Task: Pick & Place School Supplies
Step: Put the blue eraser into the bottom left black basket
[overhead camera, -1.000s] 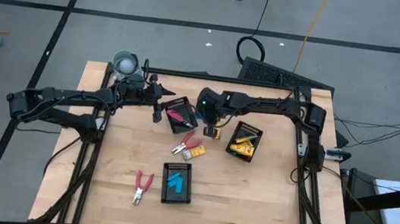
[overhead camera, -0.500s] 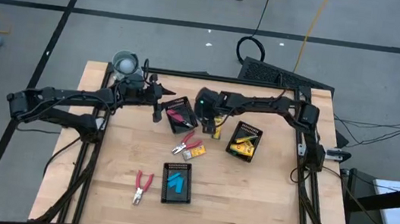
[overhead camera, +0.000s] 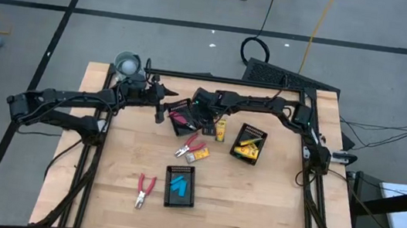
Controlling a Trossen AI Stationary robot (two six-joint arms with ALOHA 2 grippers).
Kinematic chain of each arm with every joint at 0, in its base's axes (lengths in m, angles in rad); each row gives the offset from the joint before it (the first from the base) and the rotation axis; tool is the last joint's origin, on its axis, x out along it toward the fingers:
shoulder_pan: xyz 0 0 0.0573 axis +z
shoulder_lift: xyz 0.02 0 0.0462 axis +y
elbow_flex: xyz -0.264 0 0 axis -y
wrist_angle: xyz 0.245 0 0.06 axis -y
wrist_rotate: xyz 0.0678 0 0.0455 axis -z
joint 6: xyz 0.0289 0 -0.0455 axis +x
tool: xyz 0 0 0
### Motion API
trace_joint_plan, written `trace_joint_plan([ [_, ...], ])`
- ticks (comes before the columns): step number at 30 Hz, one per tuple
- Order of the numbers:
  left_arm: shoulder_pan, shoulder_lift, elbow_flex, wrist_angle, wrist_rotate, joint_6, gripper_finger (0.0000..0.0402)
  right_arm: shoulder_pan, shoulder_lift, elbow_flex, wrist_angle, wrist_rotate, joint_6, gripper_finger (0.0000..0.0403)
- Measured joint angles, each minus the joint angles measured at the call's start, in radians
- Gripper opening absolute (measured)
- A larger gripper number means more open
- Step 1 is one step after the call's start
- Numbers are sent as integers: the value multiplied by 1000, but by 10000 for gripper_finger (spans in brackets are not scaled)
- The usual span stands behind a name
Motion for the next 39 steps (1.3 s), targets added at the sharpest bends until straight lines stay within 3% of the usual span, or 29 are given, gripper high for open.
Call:
trace_joint_plan([
  [8,0,0,0,1,3,1,177,-20,23,5,-32,-70,12,210],
  [12,0,0,0,2,3,1,177,-18,26,6,-30,-50,3,189],
  [15,0,0,0,2,3,1,177,-17,26,6,-33,-52,-3,146],
  [20,0,0,0,2,3,0,177,-7,25,6,-37,-49,-18,31],
  [28,0,0,0,3,3,-7,177,-5,2,5,-58,-20,25,2],
  [39,0,0,0,4,3,-12,177,21,-47,0,-146,59,52,4],
])
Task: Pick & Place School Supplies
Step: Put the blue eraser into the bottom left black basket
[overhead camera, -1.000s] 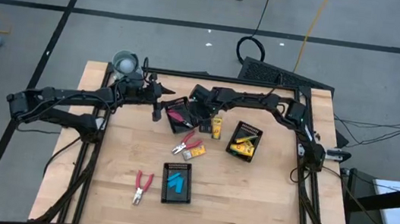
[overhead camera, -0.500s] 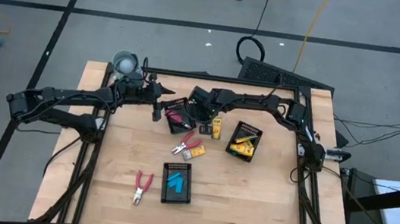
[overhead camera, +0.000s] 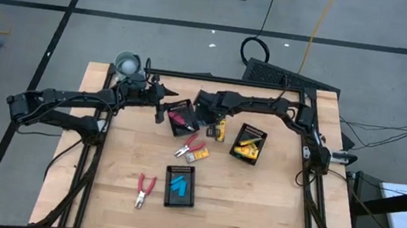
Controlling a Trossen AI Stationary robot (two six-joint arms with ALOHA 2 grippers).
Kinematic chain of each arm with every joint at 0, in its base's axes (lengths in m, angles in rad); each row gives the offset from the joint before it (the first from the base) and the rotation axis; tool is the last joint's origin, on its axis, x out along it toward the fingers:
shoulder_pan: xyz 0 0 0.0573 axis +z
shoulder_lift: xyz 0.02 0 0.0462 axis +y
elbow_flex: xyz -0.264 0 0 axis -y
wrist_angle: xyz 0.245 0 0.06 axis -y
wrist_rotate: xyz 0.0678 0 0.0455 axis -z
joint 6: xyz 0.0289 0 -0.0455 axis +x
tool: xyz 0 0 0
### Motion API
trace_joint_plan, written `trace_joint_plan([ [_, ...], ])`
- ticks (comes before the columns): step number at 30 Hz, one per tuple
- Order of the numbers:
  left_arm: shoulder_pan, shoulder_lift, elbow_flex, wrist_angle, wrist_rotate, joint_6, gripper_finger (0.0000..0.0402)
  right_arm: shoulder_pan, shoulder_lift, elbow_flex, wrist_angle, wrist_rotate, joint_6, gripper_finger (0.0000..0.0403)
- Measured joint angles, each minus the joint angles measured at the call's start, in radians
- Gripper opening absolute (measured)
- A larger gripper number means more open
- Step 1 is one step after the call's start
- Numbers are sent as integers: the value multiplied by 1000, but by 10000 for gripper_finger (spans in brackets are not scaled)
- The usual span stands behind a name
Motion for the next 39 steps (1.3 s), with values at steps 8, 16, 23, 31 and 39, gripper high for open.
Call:
trace_joint_plan([
  [8,0,0,0,-2,0,-2,177,22,-5,1,19,-36,-53,7],
  [16,0,0,0,-9,0,8,177,24,-5,2,67,-79,-83,139],
  [23,0,0,0,-8,0,11,177,-8,-5,2,80,-80,-94,233],
  [31,0,0,0,21,4,11,177,-36,-5,19,95,-192,-88,220],
  [39,0,0,0,26,30,4,177,-36,73,41,55,-230,-113,209],
])
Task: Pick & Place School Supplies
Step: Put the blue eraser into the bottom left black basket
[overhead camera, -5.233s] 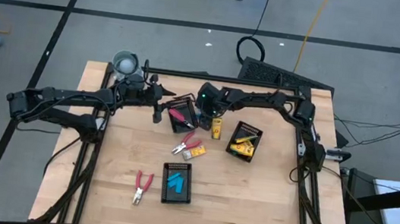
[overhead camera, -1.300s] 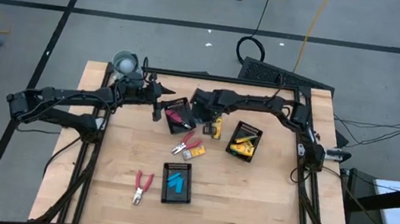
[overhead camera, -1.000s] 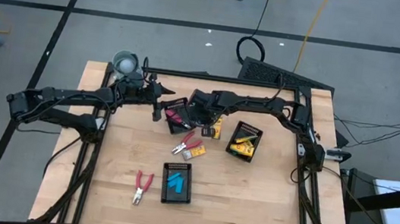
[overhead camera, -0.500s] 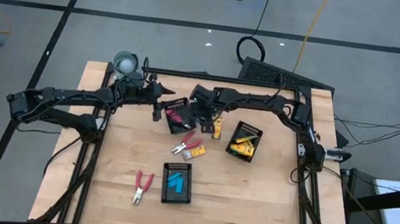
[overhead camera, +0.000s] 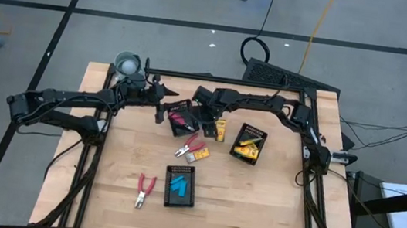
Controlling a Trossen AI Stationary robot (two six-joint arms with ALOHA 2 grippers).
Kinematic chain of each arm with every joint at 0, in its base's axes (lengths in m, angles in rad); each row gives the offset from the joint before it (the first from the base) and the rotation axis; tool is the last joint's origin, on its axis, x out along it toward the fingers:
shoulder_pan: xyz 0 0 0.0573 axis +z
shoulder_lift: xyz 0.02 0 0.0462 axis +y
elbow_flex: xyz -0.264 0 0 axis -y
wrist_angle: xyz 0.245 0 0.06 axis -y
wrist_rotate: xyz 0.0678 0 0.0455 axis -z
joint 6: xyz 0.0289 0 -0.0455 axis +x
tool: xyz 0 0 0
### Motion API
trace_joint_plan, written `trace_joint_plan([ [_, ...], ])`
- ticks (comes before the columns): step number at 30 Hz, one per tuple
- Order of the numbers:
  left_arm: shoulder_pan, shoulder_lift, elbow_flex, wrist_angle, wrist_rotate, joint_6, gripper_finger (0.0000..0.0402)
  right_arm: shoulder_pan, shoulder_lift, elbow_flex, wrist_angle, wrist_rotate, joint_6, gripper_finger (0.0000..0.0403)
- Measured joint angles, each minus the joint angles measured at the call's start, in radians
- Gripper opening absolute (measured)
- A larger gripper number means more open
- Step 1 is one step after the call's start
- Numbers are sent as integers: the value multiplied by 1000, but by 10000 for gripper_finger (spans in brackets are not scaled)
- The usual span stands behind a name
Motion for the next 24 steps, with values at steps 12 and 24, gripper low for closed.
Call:
trace_joint_plan([
  [12,-2,-33,0,4,11,-3,177,26,8,-2,47,154,-17,181],
  [24,-2,-33,0,1,18,-5,177,56,42,-2,72,259,-62,68],
])
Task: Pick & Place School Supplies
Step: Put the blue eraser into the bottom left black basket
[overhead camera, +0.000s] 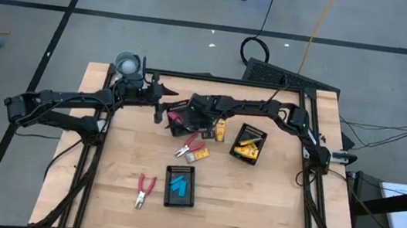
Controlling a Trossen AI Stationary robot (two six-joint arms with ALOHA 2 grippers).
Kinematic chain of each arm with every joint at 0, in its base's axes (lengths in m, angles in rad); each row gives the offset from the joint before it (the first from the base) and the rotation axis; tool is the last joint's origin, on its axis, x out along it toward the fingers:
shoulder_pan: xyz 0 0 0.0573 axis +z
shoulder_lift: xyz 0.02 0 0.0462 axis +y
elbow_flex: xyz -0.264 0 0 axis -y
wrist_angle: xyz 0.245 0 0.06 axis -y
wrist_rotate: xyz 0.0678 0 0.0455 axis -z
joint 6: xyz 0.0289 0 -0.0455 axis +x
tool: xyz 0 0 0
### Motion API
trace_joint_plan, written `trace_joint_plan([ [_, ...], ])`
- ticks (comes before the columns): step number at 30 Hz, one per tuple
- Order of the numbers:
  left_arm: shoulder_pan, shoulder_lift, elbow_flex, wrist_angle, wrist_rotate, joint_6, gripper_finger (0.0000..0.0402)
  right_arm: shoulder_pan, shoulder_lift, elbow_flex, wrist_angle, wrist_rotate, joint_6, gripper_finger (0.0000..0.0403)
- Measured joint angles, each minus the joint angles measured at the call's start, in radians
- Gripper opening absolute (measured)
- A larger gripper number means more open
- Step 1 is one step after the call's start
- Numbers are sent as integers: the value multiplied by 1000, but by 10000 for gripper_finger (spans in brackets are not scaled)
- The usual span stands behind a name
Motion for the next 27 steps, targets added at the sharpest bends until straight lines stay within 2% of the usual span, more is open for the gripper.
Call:
trace_joint_plan([
  [1,0,0,0,0,0,0,177,0,1,0,6,4,1,40],
  [3,0,0,0,0,0,4,177,0,-8,-2,7,7,13,25],
  [7,1,-5,0,-7,-20,12,177,0,-16,-3,-9,27,50,25],
  [14,20,-108,0,-60,-25,13,177,-1,-36,-4,-96,134,89,25],
  [20,21,-210,0,-147,-23,-6,177,-4,-117,-5,-109,222,93,25],
  [27,19,-213,0,-223,-45,-8,177,55,-246,-3,-141,230,108,25],
])
